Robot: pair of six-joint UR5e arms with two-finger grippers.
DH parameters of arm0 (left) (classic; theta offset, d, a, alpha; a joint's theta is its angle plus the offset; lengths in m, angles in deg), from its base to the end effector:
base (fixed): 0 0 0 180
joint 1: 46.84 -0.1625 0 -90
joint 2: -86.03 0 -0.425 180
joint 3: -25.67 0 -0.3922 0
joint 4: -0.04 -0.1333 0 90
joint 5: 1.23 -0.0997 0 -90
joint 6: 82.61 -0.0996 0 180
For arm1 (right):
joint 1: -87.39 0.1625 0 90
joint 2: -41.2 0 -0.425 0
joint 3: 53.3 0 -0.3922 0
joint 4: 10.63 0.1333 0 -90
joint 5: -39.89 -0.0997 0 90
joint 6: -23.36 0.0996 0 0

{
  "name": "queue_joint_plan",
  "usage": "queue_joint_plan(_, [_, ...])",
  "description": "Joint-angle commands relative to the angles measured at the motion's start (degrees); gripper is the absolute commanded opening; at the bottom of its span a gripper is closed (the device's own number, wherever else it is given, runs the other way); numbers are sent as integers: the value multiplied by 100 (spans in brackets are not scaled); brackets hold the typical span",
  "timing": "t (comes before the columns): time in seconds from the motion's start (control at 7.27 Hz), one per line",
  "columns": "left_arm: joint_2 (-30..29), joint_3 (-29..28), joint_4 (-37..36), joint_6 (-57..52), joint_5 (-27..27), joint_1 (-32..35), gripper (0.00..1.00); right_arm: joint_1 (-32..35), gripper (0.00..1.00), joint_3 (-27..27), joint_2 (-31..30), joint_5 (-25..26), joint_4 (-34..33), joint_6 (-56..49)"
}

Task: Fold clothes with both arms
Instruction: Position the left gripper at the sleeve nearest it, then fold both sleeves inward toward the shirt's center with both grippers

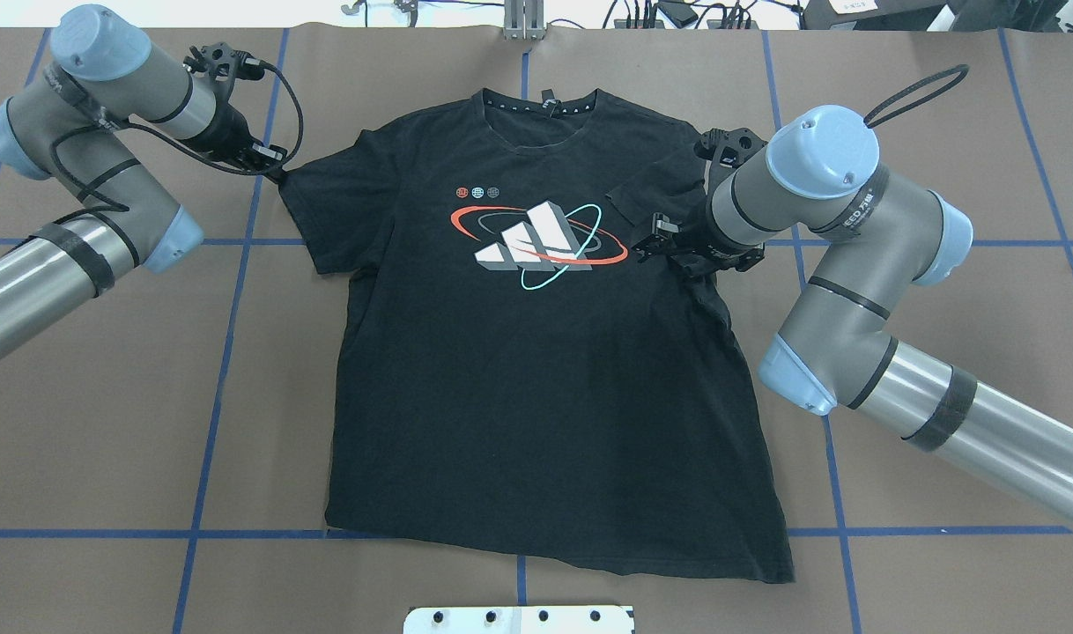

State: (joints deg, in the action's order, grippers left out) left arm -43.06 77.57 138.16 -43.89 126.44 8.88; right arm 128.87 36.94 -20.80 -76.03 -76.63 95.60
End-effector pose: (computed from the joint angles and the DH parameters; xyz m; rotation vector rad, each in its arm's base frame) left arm 0.3823 -0.6894 0.4618 0.2964 0.9846 0.2110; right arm -0.4477 -0.5156 0.3282 0.0772 -0.9859 0.1736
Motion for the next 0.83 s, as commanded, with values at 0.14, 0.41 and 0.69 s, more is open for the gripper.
queue_joint_plan(0.14, [-133,861,-92,784,82,53,0,35,100,116,-31,-105,-26,-9])
queue_joint_plan(0.41, [-386,1295,-75,2238,187,-52,0,149,100,134,-162,-378,-9,-9])
queue_joint_plan(0.69, [-818,1209,-75,3149,-100,-438,0,167,100,125,-180,-379,-9,-9])
